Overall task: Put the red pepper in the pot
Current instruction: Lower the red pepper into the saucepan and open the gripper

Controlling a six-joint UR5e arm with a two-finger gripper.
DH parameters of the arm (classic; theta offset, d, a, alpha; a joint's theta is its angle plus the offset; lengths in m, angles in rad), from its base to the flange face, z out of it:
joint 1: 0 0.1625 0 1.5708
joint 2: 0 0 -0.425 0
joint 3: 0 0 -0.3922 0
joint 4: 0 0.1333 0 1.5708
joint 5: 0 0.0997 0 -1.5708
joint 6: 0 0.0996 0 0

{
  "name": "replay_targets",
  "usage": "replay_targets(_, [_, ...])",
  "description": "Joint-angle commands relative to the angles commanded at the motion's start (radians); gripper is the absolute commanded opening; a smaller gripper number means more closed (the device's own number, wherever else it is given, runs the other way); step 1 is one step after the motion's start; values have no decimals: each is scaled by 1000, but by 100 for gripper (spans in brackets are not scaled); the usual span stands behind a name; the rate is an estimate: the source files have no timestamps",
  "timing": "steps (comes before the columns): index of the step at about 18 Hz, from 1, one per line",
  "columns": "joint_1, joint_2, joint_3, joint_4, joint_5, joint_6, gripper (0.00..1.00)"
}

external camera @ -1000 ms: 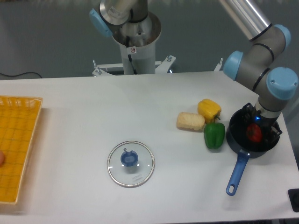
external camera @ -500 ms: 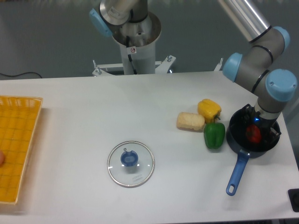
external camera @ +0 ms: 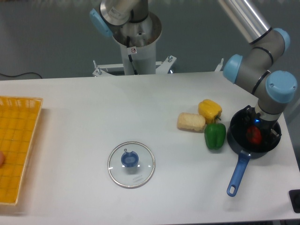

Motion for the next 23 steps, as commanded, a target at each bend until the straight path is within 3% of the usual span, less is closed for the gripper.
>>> replay_targets(9, [3, -15, -14, 31, 0, 0, 66])
replay_targets(13, [3, -14, -14, 29, 0, 0, 79])
replay_targets(17, [5, -12, -14, 29, 0, 0, 83])
replay_targets(19, [5, -12, -14, 29, 0, 0, 90])
replay_targets(23, [5, -11, -15, 29, 0, 0, 91])
